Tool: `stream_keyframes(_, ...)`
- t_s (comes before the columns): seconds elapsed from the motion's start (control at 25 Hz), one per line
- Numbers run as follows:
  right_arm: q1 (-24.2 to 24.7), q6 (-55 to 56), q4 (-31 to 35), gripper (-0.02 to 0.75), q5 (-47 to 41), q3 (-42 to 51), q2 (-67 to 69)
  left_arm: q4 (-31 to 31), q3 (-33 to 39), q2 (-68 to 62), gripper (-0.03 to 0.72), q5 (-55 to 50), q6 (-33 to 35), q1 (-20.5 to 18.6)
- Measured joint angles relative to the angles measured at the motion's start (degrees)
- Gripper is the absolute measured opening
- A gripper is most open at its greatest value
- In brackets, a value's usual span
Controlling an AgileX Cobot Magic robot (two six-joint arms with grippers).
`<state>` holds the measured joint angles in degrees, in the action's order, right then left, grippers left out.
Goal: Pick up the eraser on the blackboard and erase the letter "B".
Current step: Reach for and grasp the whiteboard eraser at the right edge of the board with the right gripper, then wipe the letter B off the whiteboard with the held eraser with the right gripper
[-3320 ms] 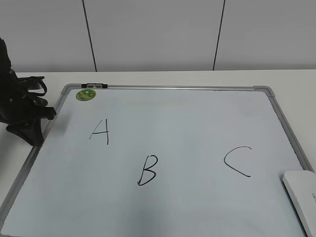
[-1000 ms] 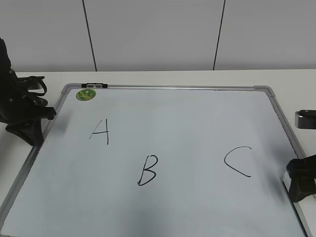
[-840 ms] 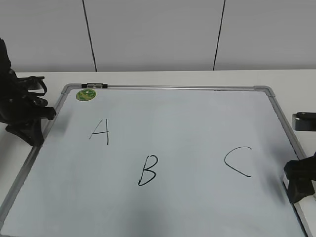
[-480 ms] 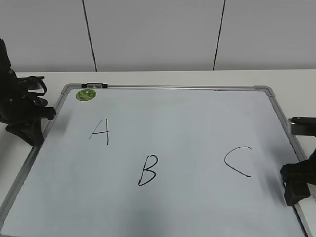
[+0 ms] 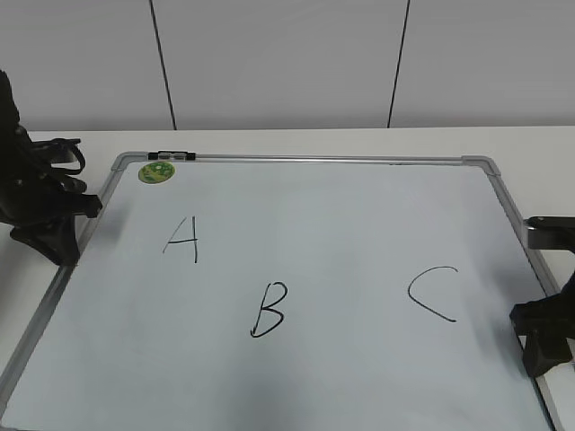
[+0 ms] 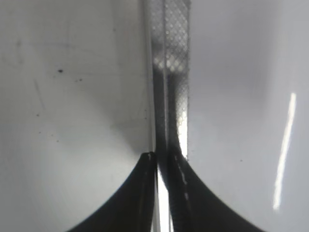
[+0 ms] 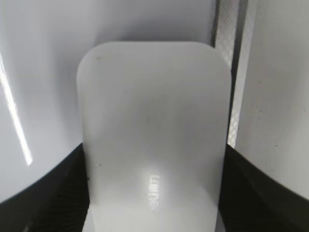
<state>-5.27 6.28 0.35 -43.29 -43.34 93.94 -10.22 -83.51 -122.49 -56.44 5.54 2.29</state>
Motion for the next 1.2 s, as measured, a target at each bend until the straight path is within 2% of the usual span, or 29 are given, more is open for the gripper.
stream_keyframes(0.36,0.00,0.30,1.28,0.519,-0.75,-0.62,0.11,-0.05,0.00,0.00,0.074,0.00,0.00,0.00)
stream_keyframes(0.64,-0.50,-1.06,3.56,0.519,-11.77,-10.98,0.31,-0.14,0.00,0.00,0.083,0.00,0.00,0.00)
stream_keyframes(0.84,-4.20,-1.55,3.56,0.519,-17.02,-18.95,1.71,-0.18,0.00,0.00,0.088,0.00,0.00,0.00)
stream_keyframes(1.2,-13.05,-1.78,3.11,0.519,-25.09,-34.96,11.94,-0.27,0.00,0.00,0.099,0.00,0.00,0.00)
